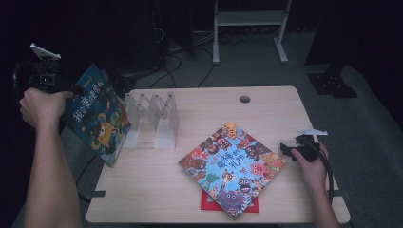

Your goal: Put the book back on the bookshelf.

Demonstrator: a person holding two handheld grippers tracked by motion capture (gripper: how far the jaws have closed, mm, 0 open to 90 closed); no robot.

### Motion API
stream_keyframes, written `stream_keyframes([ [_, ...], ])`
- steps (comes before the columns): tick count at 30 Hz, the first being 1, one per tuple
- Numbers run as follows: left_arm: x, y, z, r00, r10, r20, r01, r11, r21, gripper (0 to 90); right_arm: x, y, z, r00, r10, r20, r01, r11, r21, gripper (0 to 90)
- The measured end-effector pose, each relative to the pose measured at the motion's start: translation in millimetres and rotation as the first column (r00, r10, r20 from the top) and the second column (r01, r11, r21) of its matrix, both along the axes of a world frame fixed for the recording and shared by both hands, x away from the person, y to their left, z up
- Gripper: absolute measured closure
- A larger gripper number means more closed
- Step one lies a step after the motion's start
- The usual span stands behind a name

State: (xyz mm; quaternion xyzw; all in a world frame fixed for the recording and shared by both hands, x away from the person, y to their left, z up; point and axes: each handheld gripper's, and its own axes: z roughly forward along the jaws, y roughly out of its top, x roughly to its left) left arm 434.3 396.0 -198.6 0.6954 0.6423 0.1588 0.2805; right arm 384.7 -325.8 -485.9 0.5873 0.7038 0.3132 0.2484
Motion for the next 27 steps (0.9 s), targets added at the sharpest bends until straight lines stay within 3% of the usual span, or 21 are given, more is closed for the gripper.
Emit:
stream_keyframes([
  [21,0.9,5.2,-3.7,0.9998,-0.016,-0.012,0.016,0.9997,-0.018,80.9,0.0,0.0,0.0,1.0000,0.000,0.000,0.000,1.000,0.000,12.0],
  [27,0.3,7.2,-3.2,0.9997,-0.020,-0.015,0.020,0.9996,-0.018,72.8,0.0,0.0,0.0,1.0000,0.000,0.000,0.000,1.000,0.000,12.0],
])
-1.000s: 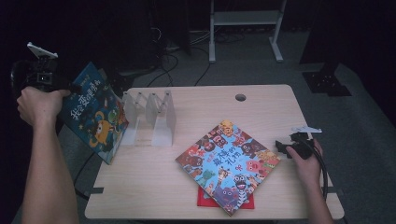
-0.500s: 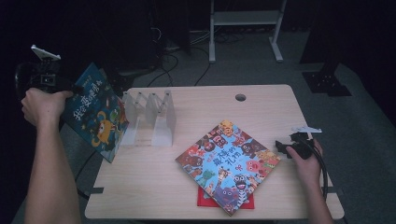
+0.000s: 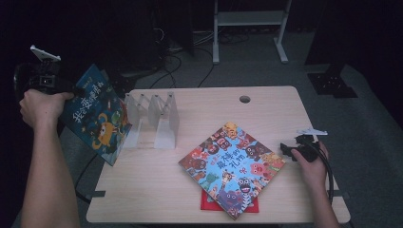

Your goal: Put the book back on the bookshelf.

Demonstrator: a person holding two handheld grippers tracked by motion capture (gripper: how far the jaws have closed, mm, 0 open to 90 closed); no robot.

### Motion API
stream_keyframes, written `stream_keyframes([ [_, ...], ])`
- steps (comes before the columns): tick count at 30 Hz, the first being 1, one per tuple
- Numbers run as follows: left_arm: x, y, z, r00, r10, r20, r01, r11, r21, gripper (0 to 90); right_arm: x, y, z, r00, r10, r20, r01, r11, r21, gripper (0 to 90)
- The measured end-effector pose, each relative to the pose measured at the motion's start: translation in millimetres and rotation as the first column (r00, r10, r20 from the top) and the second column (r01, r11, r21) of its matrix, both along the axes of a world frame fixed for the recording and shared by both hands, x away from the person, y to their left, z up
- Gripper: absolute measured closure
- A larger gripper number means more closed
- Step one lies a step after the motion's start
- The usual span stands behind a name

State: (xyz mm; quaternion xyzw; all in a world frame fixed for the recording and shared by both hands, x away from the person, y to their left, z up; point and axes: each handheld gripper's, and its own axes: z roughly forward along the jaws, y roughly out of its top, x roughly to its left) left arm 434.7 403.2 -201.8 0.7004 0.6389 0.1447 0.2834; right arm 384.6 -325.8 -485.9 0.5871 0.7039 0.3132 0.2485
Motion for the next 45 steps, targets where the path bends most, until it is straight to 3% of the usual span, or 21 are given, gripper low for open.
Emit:
stream_keyframes([
  [7,-2.8,0.5,8.4,0.9997,-0.007,0.023,0.007,0.9999,0.011,68.6,0.0,0.0,0.0,1.0000,0.000,0.000,0.000,1.000,0.000,12.0],
  [19,-10.0,2.4,28.4,0.9974,-0.010,0.071,0.008,0.9995,0.032,68.9,0.0,0.0,0.0,1.0000,0.000,0.000,0.000,1.000,0.000,12.0],
  [25,-15.2,3.7,38.1,0.9948,-0.009,0.102,0.004,0.9988,0.049,73.6,0.0,0.0,0.0,1.0000,0.000,0.000,0.000,1.000,0.000,12.0],
  [31,-23.7,0.0,49.4,0.9901,-0.027,0.138,0.015,0.9963,0.085,88.8,0.0,0.0,0.0,1.0000,0.000,0.000,0.000,1.000,0.000,12.0],
  [33,-24.4,-3.1,50.3,0.9935,-0.038,0.107,0.028,0.9960,0.085,90.0,0.0,0.0,0.0,1.0000,0.000,0.000,0.000,1.000,0.000,12.0],
  [39,-26.0,-12.5,45.3,0.9948,-0.082,0.061,0.076,0.9926,0.094,90.0,0.0,0.0,0.0,1.0000,0.000,0.000,0.000,1.000,0.000,12.0],
  [45,-31.7,-21.5,38.6,0.9916,-0.119,0.050,0.115,0.9894,0.089,90.0,0.0,0.0,0.0,1.0000,0.000,0.000,0.000,1.000,0.000,12.0],
])
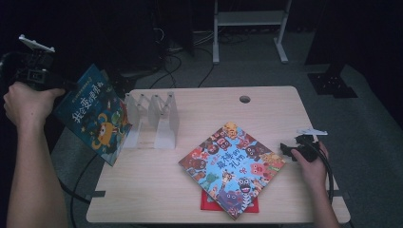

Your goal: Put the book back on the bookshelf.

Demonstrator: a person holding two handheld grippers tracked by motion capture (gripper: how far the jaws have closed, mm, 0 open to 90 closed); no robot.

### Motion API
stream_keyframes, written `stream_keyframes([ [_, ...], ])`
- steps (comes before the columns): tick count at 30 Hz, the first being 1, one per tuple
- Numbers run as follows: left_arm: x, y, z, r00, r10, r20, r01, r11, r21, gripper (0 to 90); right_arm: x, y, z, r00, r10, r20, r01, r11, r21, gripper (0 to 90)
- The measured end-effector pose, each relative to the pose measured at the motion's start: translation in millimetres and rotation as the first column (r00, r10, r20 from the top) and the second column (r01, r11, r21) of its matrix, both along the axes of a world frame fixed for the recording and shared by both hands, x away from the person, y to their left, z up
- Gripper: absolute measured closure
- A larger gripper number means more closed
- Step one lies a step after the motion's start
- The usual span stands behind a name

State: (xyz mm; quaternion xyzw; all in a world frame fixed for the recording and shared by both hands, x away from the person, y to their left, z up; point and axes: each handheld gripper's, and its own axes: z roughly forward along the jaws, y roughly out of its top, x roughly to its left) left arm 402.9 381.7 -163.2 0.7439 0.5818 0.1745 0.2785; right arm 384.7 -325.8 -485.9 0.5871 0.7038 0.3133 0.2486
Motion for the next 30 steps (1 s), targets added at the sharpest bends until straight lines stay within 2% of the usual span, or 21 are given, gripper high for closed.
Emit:
stream_keyframes([
  [5,-6.4,-9.0,-7.1,0.9988,-0.043,-0.024,0.043,0.9990,0.009,90.0,0.0,0.0,0.0,1.0000,0.000,0.000,0.000,1.000,0.000,12.0],
  [10,-15.9,-18.0,-14.8,0.9954,-0.091,-0.030,0.091,0.9958,0.008,90.0,0.0,0.0,0.0,1.0000,0.000,0.000,0.000,1.000,0.000,12.0],
  [17,-23.1,-28.8,-30.9,0.9897,-0.129,-0.061,0.131,0.9912,0.021,90.0,0.0,0.1,0.0,1.0000,0.000,0.000,0.000,1.000,0.000,12.0],
  [30,-30.7,-51.9,-71.6,0.9711,-0.210,-0.113,0.214,0.9766,0.023,90.0,0.0,0.0,-0.1,1.0000,0.000,0.001,0.000,1.000,0.000,12.0],
])
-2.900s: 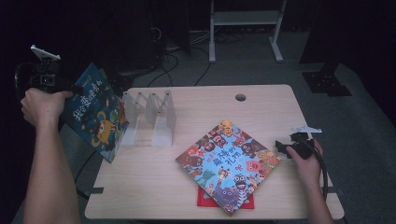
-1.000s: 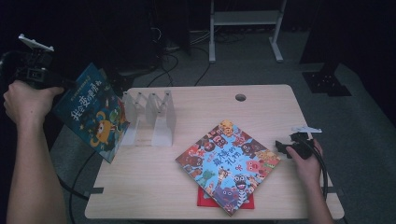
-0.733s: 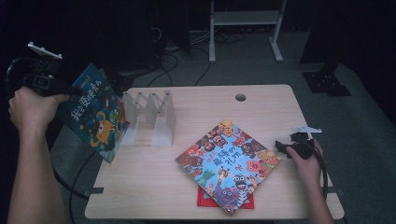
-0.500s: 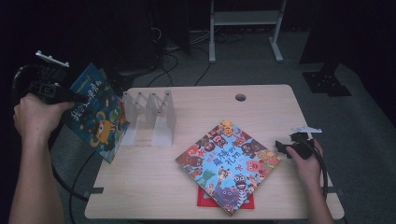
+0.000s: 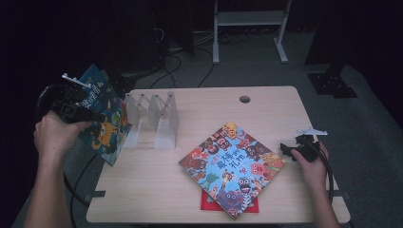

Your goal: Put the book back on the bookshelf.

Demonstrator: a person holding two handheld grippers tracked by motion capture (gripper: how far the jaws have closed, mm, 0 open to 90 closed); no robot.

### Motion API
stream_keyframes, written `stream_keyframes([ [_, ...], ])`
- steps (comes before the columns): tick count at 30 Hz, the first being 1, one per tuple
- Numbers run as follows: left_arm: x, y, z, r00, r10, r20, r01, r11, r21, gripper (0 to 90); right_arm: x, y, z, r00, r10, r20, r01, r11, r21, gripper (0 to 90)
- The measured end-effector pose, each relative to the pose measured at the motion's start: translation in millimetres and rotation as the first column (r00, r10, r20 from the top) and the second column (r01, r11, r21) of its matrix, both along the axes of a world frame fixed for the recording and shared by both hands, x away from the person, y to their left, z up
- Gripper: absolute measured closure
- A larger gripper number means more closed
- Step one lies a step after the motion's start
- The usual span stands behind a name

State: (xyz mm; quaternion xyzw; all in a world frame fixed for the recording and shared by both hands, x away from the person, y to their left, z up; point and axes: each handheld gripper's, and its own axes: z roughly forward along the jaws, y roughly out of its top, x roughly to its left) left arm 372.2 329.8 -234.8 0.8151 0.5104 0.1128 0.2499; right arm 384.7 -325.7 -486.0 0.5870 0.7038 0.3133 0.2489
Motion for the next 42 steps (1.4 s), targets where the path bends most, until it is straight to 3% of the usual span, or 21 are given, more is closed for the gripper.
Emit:
stream_keyframes([
  [12,-5.8,-26.4,-40.9,0.9979,-0.063,-0.014,0.063,0.9980,0.003,85.7,0.0,-0.1,0.0,1.0000,0.000,0.000,0.000,1.000,0.000,12.0],
  [27,-12.3,-56.8,-102.4,0.9919,-0.122,0.037,0.123,0.9919,-0.031,57.1,-0.3,-0.2,0.0,1.0000,-0.001,-0.001,0.001,1.000,0.000,12.1],
  [35,-17.1,-70.3,-129.8,0.9857,-0.155,0.066,0.154,0.9878,0.024,40.9,-0.7,-0.6,0.0,1.0000,-0.006,0.000,0.006,1.000,-0.002,12.0],
  [42,-22.0,-75.7,-154.5,0.9830,-0.174,0.059,0.173,0.9848,0.015,32.2,-1.6,-1.3,-0.1,0.9998,-0.018,-0.002,0.018,1.000,-0.002,10.8],
])
